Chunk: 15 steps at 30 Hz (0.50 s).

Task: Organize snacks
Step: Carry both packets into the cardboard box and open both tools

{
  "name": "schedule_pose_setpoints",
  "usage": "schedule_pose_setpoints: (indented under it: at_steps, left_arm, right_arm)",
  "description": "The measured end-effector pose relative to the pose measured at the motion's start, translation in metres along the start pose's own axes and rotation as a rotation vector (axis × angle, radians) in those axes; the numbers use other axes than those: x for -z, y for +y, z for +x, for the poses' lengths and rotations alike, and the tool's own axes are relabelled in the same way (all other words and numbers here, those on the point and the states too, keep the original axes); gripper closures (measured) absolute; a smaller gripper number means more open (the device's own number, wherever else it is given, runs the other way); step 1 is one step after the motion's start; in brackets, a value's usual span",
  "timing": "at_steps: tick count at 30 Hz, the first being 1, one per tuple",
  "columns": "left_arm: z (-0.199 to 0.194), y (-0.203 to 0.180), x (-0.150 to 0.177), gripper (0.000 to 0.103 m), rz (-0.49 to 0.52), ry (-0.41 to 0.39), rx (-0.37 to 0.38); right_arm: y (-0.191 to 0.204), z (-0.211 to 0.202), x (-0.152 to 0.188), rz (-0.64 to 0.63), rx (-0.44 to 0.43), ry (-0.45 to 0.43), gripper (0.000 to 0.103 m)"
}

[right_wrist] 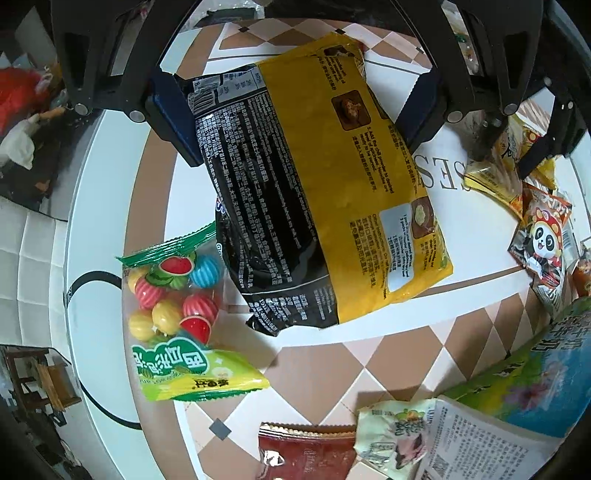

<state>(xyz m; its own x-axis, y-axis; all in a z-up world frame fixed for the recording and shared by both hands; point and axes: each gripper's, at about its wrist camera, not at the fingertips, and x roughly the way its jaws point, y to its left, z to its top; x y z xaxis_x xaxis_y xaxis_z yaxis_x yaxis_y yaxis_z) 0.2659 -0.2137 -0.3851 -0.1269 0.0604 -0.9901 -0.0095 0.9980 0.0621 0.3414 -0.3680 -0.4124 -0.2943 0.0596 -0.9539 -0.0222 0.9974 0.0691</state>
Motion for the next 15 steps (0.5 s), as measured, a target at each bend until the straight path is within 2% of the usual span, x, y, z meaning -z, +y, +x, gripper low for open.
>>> schedule_pose_setpoints:
  at_steps: [3, 5, 10, 15]
  left_arm:
    - [0.002, 0.022, -0.002, 0.048, -0.178, 0.048, 0.102]
    - [0.004, 0.023, -0.007, 0.047, -0.192, 0.067, 0.131]
    - [0.009, 0.017, -0.013, 0.041, -0.088, 0.086, 0.093]
    - [0.022, 0.005, -0.027, 0.037, -0.051, 0.093, 0.084]
  right_arm:
    - [0.0, -0.002, 0.0, -0.013, -0.006, 0.008, 0.004]
    - [0.0, -0.002, 0.0, -0.02, -0.021, 0.022, 0.004]
    - [0.008, -0.001, -0.004, -0.061, 0.016, 0.003, 0.003]
    - [0.008, -0.006, -0.004, -0.062, -0.041, -0.006, 0.001]
